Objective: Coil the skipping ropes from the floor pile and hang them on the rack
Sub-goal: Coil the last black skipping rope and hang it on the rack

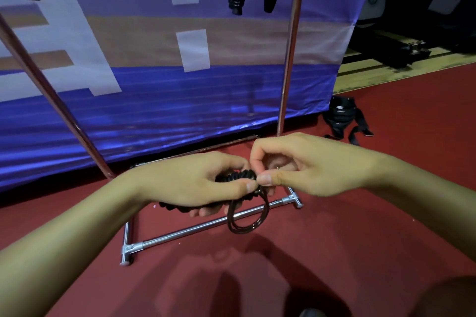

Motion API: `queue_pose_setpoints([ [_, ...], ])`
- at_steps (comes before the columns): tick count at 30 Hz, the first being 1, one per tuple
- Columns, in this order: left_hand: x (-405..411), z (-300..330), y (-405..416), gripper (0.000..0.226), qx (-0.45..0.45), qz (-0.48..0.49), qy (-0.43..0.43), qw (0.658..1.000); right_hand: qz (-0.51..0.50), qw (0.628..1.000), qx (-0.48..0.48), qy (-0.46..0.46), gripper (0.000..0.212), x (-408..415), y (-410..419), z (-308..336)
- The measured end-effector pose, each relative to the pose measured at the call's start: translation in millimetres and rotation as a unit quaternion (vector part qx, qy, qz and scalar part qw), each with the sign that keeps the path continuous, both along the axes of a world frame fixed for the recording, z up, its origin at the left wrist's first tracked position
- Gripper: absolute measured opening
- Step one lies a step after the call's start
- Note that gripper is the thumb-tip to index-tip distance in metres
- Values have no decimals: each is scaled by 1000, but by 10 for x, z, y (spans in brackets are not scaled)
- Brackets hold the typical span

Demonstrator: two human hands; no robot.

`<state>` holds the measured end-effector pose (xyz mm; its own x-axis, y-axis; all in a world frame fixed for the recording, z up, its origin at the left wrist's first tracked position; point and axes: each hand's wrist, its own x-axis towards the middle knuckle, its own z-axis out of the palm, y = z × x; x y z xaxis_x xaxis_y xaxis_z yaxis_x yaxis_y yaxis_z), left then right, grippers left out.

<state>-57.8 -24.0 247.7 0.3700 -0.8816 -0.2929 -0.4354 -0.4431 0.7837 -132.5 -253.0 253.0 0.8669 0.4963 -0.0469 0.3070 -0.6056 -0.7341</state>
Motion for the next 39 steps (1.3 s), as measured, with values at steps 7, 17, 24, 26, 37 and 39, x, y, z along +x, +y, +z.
queue_pose_setpoints([
  [7, 41, -4, 18, 37, -48, 58, -15, 997, -85, 988, 115, 54, 16, 24, 37, -99],
  [17, 58, 6, 9, 29, -80, 88, -10, 993, -87, 991, 53, -83, 41, -29, 89, -79],
  [24, 55, 28, 13, 36, -103, 78, 6, 992, -98, 973, -8, -208, 27, -6, 121, -75],
  [26, 51, 58, 17, 31, -102, 75, 12, 992, -93, 972, 1, -218, 24, -5, 126, -83],
  [37, -12, 83, 68, 28, -72, 46, 42, 995, -72, 964, 19, -257, 12, 2, 164, -156],
  [39, -25, 101, 77, 26, -65, 47, 30, 996, -68, 968, 27, -241, 15, 11, 167, -155],
])
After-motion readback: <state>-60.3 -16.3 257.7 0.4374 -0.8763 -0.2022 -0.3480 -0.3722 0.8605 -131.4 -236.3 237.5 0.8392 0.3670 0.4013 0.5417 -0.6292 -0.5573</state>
